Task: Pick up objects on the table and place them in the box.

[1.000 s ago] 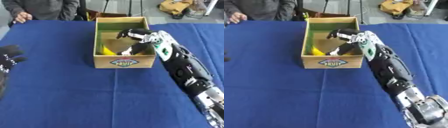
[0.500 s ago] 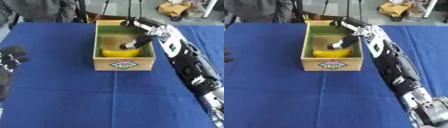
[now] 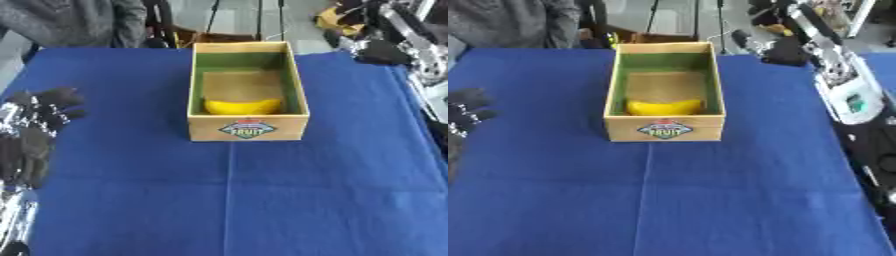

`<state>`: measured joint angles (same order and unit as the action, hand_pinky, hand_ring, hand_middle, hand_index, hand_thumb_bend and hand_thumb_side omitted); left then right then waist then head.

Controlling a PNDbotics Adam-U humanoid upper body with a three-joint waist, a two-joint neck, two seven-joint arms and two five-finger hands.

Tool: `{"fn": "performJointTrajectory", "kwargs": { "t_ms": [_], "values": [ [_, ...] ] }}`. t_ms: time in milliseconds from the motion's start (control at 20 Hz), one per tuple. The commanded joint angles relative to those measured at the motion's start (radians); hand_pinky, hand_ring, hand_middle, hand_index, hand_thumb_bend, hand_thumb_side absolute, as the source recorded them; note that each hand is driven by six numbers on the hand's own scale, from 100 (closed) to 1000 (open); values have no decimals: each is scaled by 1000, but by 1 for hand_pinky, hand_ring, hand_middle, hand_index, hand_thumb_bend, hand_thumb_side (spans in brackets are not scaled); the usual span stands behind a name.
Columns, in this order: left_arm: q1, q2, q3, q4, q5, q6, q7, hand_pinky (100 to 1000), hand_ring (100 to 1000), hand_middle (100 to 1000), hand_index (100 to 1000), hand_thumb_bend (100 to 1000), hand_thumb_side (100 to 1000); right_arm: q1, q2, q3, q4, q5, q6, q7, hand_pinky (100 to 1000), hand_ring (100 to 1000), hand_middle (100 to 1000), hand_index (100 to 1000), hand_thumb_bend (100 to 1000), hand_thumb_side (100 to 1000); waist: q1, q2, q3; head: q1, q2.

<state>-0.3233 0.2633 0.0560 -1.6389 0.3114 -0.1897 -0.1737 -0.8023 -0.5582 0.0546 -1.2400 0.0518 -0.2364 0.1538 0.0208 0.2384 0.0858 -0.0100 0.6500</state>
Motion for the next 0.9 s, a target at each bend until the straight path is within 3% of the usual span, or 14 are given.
{"fn": "performJointTrajectory", "kwargs": {
  "t_ms": [50, 200, 350, 400, 450, 900],
  "values": [
    [-3, 21, 21, -5, -9, -4, 17, 754, 778, 730, 687, 469, 988, 54, -79, -40, -130, -181, 41, -45, 795, 711, 719, 851, 391, 526, 3, -22, -12, 21, 6],
    [1, 21, 28, 0, -12, -7, 28, 753, 779, 730, 687, 468, 989, 145, -92, -76, -216, -313, 75, -104, 783, 700, 709, 841, 343, 558, 9, -21, -30, 37, 14],
    [5, 21, 32, 7, -14, -8, 36, 753, 780, 731, 686, 468, 990, 227, -85, -109, -291, -381, 92, -153, 782, 699, 710, 840, 276, 607, 13, -20, -45, 47, 19],
    [7, 21, 34, 9, -14, -9, 39, 753, 782, 732, 686, 468, 990, 249, -79, -118, -312, -393, 97, -167, 784, 701, 712, 833, 164, 682, 15, -20, -50, 48, 21],
    [8, 20, 35, 11, -14, -9, 41, 753, 782, 732, 686, 468, 991, 272, -70, -129, -332, -400, 101, -183, 786, 703, 714, 824, 110, 713, 16, -20, -56, 49, 23],
    [19, 16, 36, 9, -12, -10, 48, 753, 786, 735, 687, 465, 992, 404, 12, -181, -438, -375, 125, -262, 766, 693, 719, 831, 100, 765, 18, -24, -79, 54, 33]
  ]
}}
